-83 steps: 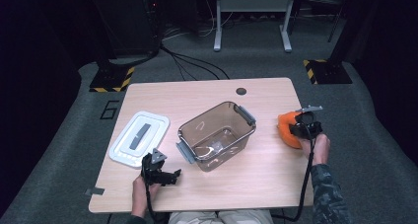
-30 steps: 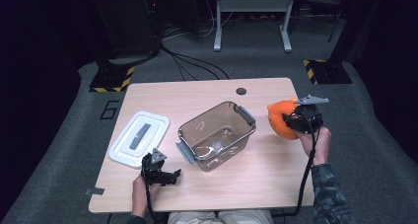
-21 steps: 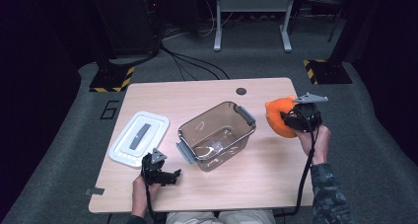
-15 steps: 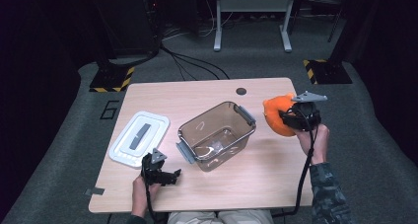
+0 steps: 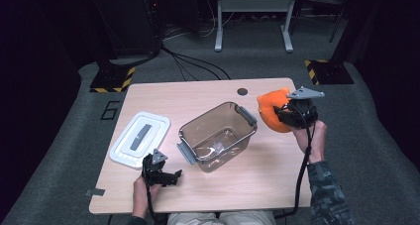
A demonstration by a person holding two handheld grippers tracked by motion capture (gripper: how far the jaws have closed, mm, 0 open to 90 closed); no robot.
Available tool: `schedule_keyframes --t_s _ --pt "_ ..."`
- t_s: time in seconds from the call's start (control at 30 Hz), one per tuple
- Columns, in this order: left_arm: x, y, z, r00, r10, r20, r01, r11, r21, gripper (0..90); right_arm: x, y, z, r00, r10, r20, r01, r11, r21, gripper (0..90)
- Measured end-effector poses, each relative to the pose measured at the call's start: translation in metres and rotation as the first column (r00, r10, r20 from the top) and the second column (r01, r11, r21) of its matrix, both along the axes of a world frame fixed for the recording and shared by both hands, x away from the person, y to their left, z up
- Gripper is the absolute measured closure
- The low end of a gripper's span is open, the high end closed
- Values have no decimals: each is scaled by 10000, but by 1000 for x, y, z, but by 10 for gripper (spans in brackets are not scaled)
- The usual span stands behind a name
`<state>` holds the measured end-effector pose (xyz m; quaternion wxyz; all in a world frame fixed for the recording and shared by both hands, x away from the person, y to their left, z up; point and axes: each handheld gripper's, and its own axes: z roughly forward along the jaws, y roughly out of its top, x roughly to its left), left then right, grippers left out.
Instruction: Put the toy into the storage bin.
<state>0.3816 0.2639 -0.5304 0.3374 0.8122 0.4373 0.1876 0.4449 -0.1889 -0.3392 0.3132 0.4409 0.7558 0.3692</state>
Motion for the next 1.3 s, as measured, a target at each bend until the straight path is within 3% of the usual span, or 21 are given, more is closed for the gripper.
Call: schedule_keyframes --t_s 0.63,1.3 --pt "0 0 0 10000 15 2 -15 10000 3 5 -1 29 18 9963 758 401 -755 9971 -72 537" --pt "0 0 0 10000 4 -3 -4 10000 1 5 3 58 18 9884 1481 348 -1478 9890 -117 535"
